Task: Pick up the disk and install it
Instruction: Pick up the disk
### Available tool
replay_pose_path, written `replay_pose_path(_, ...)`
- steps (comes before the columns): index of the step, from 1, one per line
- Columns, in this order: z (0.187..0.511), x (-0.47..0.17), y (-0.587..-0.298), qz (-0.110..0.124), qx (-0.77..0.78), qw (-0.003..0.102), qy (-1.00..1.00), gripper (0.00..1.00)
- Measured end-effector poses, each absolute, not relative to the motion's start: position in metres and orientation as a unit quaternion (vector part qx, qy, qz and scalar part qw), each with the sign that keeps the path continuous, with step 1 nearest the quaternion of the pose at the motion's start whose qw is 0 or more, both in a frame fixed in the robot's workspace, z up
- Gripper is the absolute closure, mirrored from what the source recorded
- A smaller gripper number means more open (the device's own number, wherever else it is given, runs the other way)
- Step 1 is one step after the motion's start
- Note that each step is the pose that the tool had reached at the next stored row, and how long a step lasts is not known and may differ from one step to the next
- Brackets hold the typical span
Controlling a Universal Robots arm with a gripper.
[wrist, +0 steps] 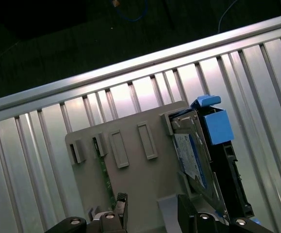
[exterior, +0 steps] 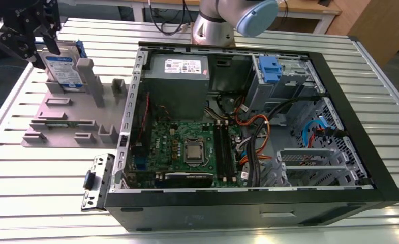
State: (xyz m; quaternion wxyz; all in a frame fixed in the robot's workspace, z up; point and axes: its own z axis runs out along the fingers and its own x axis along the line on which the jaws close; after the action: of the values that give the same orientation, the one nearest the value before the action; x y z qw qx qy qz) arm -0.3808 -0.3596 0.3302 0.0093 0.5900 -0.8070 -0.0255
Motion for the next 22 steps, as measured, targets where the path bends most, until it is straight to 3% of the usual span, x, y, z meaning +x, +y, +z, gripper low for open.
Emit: replay_pose_path(22,0.3321,-0.3809,-0.3573,-0.03,0.627,0.007,-0.779,0.47)
